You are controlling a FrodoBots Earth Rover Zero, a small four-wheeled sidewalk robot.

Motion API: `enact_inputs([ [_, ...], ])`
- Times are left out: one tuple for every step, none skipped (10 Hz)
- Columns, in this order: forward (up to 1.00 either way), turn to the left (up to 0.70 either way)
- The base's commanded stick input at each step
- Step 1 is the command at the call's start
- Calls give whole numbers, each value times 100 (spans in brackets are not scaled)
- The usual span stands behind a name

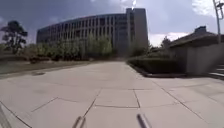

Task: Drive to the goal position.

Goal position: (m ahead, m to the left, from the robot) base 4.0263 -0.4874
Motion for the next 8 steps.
enact_inputs([
  [70,0],
  [70,0],
  [70,0],
  [70,0],
  [70,0],
  [70,0],
  [70,0],
  [70,0],
])
